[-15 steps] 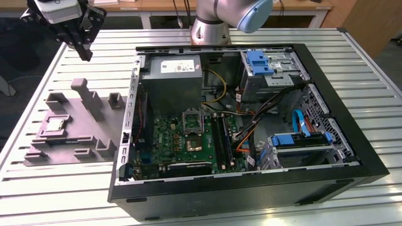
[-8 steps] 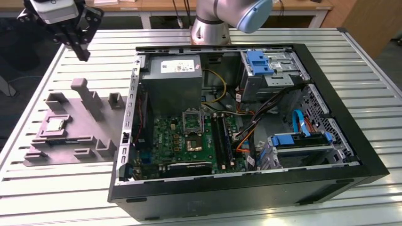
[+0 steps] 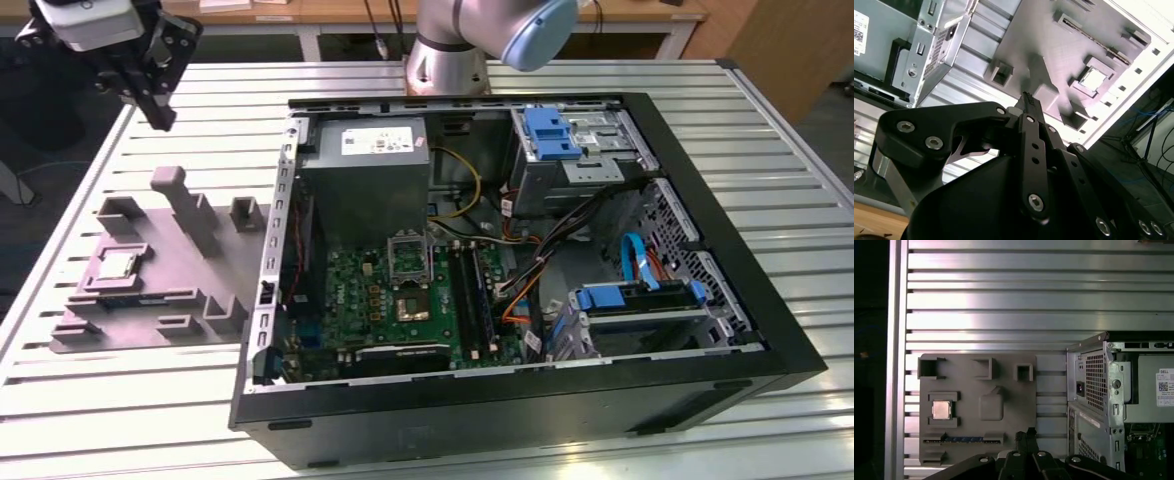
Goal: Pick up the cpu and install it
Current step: 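Reach for the cpu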
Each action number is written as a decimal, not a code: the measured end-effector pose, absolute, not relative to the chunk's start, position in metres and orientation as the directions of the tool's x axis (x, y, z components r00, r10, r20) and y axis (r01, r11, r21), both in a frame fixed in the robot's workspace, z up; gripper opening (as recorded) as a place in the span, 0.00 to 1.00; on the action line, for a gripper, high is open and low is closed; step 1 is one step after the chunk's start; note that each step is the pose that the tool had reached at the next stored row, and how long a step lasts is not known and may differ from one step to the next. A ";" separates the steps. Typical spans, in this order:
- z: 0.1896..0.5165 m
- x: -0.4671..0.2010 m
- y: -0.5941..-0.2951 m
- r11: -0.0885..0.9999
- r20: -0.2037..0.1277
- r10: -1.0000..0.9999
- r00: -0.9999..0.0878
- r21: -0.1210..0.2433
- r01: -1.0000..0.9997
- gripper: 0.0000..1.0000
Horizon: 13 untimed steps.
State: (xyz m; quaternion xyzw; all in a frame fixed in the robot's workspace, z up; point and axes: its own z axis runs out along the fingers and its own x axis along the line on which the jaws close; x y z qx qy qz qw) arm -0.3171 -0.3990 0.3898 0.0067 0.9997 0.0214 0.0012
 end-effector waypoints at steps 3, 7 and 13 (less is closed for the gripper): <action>0.390 -0.327 -0.399 0.999 -0.002 0.013 -1.000 0.043 0.013 0.11; 0.389 -0.340 -0.399 0.999 -0.001 0.013 -1.000 0.043 0.013 0.11; 0.389 -0.365 -0.399 0.999 0.000 0.013 -1.000 0.043 0.013 0.11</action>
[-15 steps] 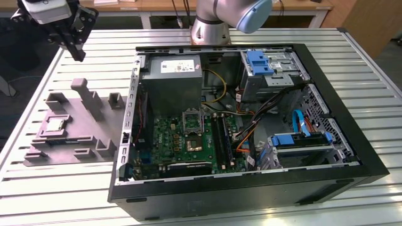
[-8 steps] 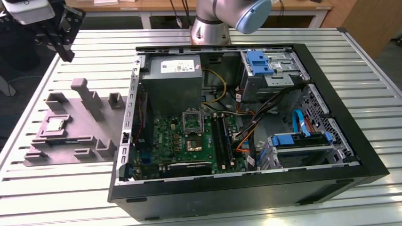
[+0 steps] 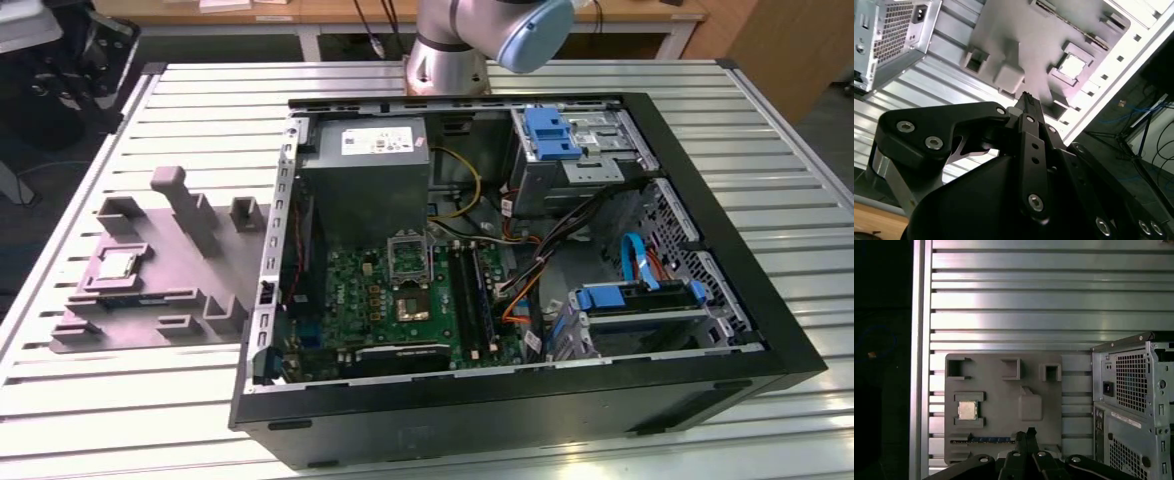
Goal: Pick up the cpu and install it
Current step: 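Reach for the cpu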
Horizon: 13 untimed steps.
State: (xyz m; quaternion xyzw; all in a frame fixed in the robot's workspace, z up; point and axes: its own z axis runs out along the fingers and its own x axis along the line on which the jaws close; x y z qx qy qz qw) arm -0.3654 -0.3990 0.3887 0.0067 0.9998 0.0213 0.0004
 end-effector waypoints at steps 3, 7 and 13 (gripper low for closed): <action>0.388 -0.379 -0.399 0.999 0.000 0.013 -1.000 0.043 0.013 0.11; 0.388 -0.397 -0.399 0.999 0.000 0.013 -1.000 0.043 0.013 0.11; 0.387 -0.407 -0.399 0.999 0.000 0.013 -1.000 0.043 0.013 0.11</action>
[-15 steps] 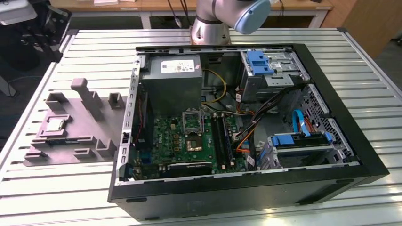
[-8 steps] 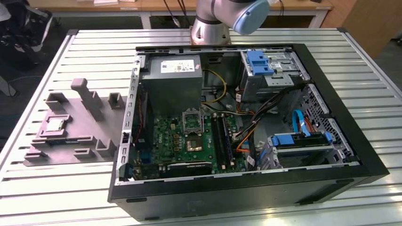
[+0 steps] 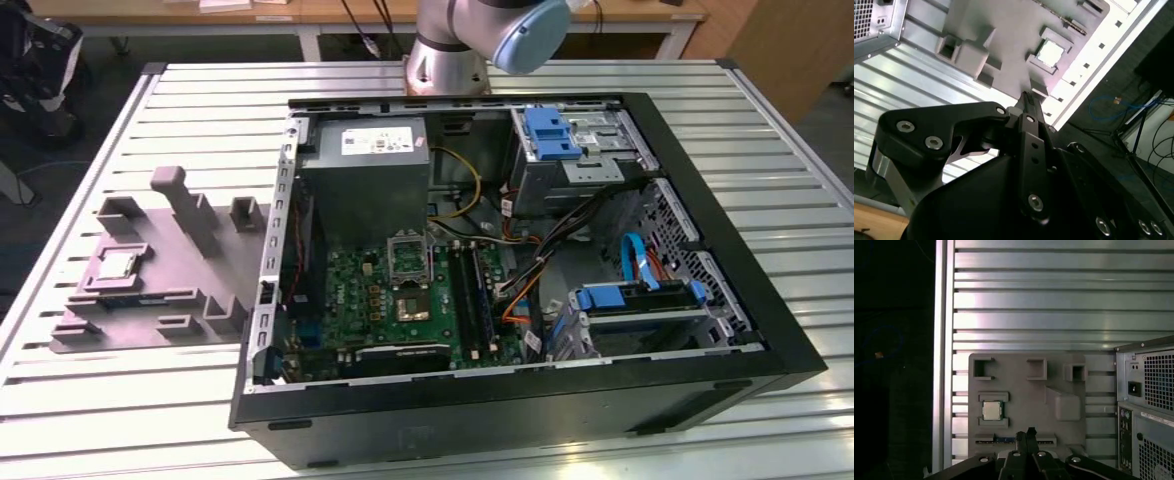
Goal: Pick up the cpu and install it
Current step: 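Reach for the cpu, then pick up the cpu and move it towards the insertion slot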
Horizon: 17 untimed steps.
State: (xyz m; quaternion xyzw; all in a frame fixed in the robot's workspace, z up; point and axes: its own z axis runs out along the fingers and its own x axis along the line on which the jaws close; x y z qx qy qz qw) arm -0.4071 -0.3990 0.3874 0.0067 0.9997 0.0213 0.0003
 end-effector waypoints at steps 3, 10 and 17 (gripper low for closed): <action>0.387 -0.411 -0.399 0.999 0.000 0.014 -1.000 0.043 0.014 0.11; 0.387 -0.439 -0.399 0.999 0.000 0.012 -1.000 0.043 0.012 0.11; 0.386 -0.447 -0.399 0.999 0.004 0.012 -1.000 0.043 0.012 0.11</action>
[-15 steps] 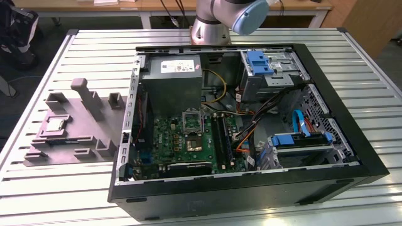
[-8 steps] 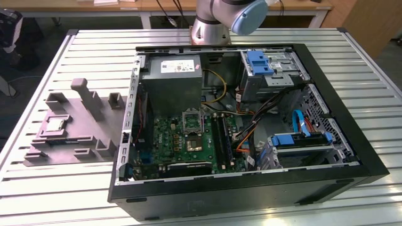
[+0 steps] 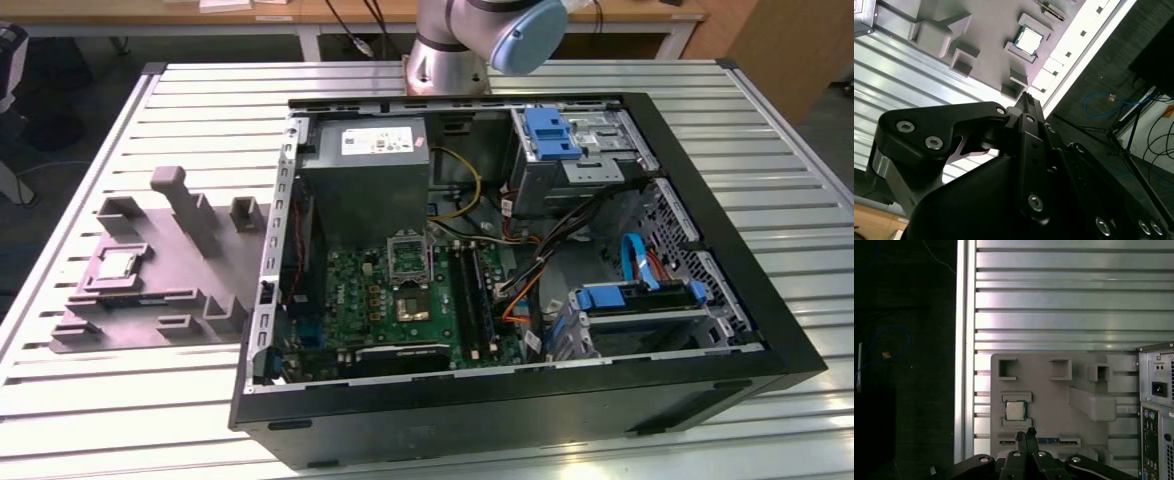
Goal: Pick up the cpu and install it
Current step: 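Pick up the cpu and move it towards the insertion slot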
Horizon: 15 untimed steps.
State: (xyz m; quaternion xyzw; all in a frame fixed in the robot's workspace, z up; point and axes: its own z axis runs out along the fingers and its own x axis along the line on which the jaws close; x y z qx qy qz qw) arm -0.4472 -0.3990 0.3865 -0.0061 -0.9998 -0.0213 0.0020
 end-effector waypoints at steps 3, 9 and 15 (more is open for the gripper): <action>0.387 -0.447 -0.399 0.999 0.008 0.012 -1.000 0.043 0.012 0.11; 0.387 -0.447 -0.399 0.999 0.009 0.012 -1.000 0.043 0.013 0.11; 0.387 -0.447 -0.399 0.999 0.010 0.012 -1.000 0.043 0.013 0.23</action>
